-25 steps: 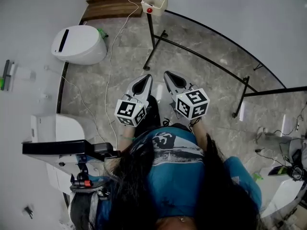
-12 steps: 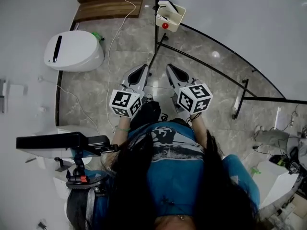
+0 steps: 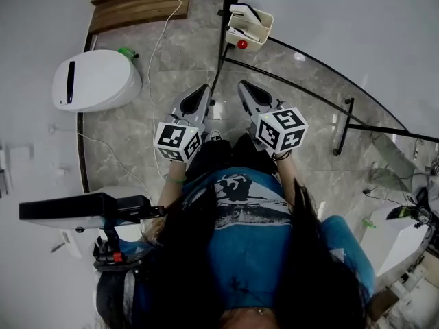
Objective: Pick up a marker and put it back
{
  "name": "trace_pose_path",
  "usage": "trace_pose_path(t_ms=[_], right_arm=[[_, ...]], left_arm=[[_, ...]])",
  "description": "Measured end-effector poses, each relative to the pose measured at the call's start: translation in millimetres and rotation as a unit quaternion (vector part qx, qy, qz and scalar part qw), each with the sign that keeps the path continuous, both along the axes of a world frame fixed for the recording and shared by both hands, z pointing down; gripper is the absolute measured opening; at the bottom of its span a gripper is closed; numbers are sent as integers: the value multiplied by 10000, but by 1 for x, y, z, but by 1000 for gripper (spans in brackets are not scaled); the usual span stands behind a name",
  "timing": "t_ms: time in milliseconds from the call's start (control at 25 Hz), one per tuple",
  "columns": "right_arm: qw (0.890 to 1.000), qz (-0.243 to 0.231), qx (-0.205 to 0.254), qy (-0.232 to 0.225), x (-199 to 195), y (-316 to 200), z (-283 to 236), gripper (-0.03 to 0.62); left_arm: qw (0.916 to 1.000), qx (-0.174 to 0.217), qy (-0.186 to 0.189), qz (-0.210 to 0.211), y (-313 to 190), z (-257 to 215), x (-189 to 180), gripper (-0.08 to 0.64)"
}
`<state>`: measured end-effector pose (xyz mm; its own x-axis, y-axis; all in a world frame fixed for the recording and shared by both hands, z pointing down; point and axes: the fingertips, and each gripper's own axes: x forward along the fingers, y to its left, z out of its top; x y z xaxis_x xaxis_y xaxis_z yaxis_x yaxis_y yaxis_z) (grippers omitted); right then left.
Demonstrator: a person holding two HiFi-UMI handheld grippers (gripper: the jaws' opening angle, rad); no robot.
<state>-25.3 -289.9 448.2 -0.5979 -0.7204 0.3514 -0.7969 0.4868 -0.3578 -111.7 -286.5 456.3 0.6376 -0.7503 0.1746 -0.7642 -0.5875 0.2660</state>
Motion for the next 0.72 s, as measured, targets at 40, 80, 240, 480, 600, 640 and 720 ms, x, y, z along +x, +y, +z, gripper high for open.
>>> trace_pose_path(t_ms=[40, 80, 240, 480, 600, 640, 720], right_arm=[[10000, -13, -19, 21, -1, -10, 3, 12], [10000, -45, -34, 45, -1, -20, 6, 12], [9994, -255, -30, 212, -2, -53, 15, 14], [9964, -574, 201, 590, -1, -87, 1, 149], [9926, -858, 208, 834, -5, -107, -2, 175], [9908, -903, 248, 974, -6, -115, -3, 176], [9865, -975, 345, 1273, -8, -131, -4, 179]], left_arm=[[10000, -33, 4, 6, -8, 4, 0, 3], [10000, -67, 7, -5, -17, 9, 0, 3], [9999, -135, 7, -95, -43, 19, 0, 3], [9995, -62, 11, -308, -64, 7, 2, 3], [9992, -46, 2, -403, -73, 2, 4, 3], [9991, -47, 1, -433, -75, 0, 4, 3], [9988, -50, 3, -492, -80, -3, 4, 3]])
